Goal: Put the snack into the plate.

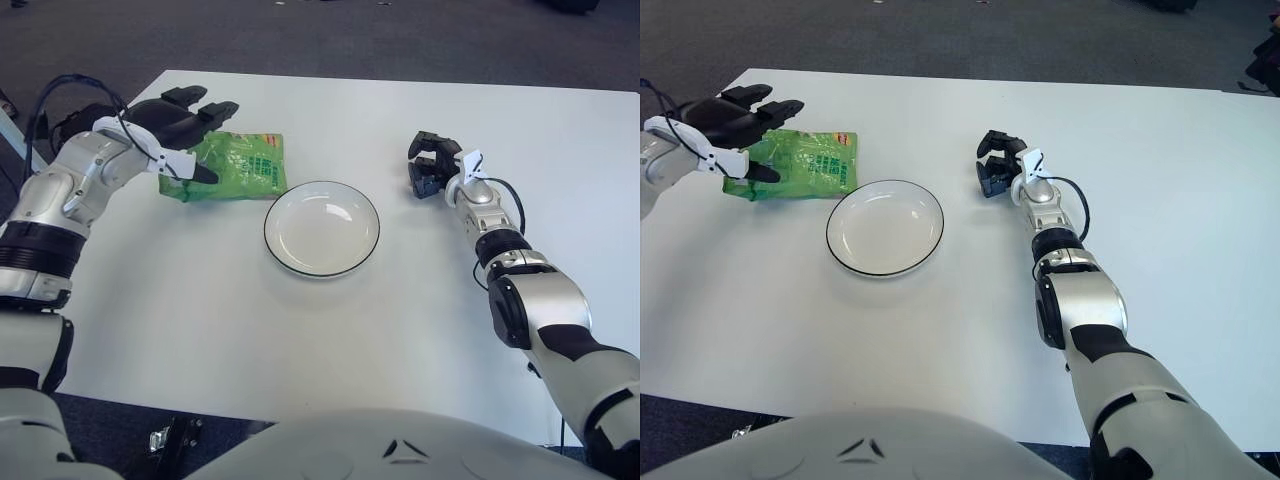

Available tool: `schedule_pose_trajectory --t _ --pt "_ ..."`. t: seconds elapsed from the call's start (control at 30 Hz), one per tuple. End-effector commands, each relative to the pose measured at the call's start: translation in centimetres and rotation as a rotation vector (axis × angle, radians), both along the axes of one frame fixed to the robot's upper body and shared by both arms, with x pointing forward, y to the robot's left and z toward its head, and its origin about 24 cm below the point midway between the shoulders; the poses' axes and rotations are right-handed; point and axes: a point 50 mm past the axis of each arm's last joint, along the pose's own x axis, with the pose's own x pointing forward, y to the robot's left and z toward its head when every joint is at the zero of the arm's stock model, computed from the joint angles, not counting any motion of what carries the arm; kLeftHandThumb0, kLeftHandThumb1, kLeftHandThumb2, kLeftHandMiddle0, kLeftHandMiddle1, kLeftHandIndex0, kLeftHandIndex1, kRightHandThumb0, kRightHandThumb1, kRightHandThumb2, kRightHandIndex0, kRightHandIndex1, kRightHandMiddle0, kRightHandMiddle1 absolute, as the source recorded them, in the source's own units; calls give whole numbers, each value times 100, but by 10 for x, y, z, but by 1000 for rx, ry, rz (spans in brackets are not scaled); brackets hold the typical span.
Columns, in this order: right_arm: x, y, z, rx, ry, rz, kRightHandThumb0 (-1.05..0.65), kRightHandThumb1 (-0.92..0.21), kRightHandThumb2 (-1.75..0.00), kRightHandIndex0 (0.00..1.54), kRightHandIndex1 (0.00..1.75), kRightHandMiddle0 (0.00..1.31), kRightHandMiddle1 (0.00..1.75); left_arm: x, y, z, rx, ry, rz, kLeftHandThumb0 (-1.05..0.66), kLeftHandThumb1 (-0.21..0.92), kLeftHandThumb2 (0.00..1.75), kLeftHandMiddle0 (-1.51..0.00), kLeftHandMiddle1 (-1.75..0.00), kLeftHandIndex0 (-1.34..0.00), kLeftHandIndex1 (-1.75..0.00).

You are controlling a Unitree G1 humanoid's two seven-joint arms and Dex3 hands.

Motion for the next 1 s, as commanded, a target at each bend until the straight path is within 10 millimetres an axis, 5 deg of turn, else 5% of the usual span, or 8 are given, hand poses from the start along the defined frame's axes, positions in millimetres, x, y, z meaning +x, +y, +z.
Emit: schedule_pose_trajectory --t 0.0,0.47,0.67,0.97 --pt "-21 -2 -45 -23 196 -2 -1 2 -168 83 175 69 168 4 -5 -5 -15 26 -1 -105 92 31 0 0 0 0" --pt "-21 -3 -44 -44 187 14 -1 0 -166 82 175 68 167 17 -8 -56 -59 107 95 -105 92 27 0 0 0 0" --pt "-21 -4 -44 -67 184 16 -1 1 -167 82 175 69 168 19 -19 -108 -134 160 177 -105 92 33 0 0 0 0" --pt "-22 -3 -45 -70 186 24 -1 1 -167 83 175 70 166 17 -38 -130 -216 164 172 -105 92 49 -2 -1 0 -9"
